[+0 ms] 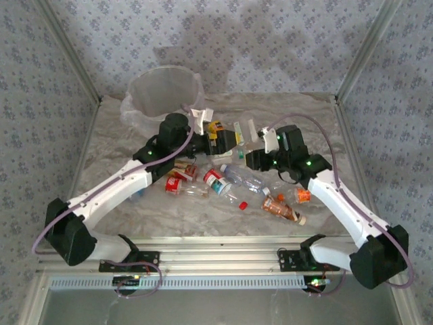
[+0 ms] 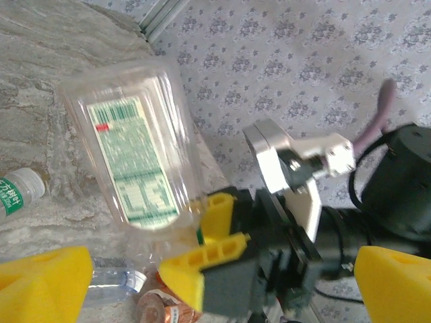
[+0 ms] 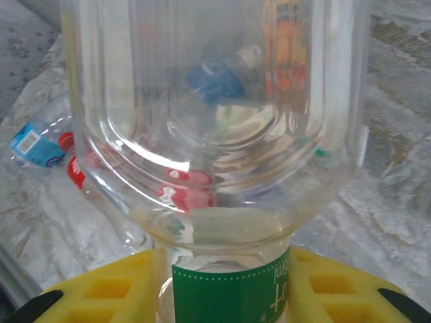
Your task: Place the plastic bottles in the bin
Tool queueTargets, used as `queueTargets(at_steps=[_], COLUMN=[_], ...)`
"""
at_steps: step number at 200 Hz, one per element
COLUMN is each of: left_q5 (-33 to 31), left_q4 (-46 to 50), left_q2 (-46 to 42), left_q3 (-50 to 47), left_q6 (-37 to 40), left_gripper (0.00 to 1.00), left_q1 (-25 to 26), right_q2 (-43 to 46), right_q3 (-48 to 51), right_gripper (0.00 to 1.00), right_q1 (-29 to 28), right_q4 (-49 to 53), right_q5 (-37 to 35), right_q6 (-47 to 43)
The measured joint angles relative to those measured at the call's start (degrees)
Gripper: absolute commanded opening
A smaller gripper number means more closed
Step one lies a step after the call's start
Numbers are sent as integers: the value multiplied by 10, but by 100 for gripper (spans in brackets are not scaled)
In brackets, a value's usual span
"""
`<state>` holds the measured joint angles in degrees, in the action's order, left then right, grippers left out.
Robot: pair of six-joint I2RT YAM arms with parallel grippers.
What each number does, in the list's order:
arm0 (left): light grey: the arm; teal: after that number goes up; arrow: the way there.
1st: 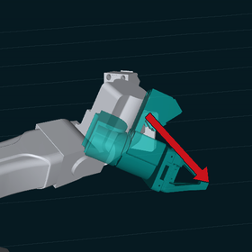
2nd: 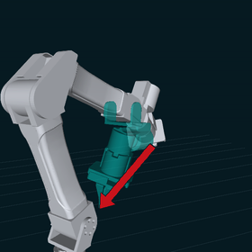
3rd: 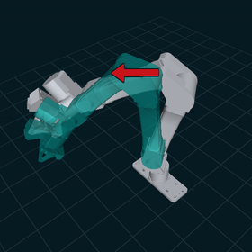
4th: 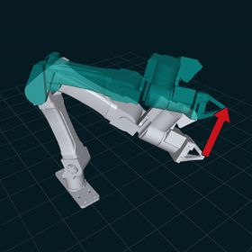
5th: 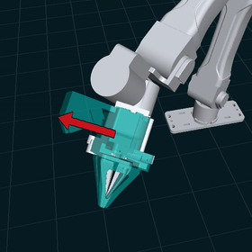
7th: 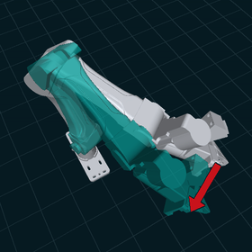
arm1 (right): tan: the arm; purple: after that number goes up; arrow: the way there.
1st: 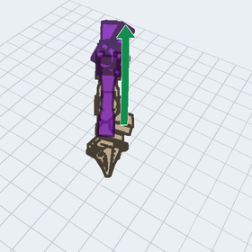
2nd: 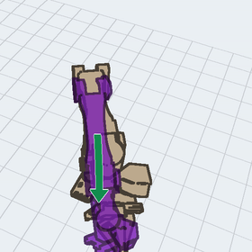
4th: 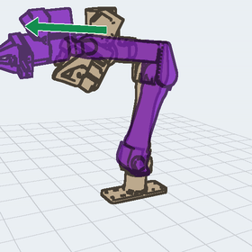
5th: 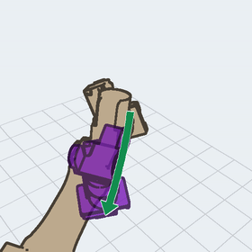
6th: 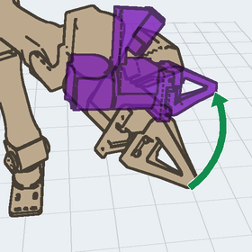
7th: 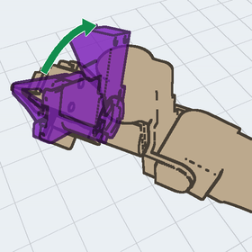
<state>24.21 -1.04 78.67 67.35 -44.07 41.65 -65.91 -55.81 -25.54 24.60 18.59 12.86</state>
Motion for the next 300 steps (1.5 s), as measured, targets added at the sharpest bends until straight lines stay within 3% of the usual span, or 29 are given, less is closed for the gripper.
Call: queueTargets(at_steps=[62, 201, 228, 300], left_q5=[0, 16, 19, 12], left_q4=[10, -5, -5, 29], left_q2=[49, 65, 65, 61], left_q3=[18, 23, 23, 30], left_q6=[-5, -31, -29, 6], left_gripper=[99, 54, 50, 48], left_q1=[0, 0, 0, 1], right_q2=[37, 34, 32, 53], right_q3=[8, 8, 8, 12], right_gripper=[41, 43, 52, 96], right_q1=[-33, -54, -57, -63], right_q4=[-9, -22, -24, -44], right_q5=[26, 37, 33, 35], right_q6=[31, 45, 48, 60])
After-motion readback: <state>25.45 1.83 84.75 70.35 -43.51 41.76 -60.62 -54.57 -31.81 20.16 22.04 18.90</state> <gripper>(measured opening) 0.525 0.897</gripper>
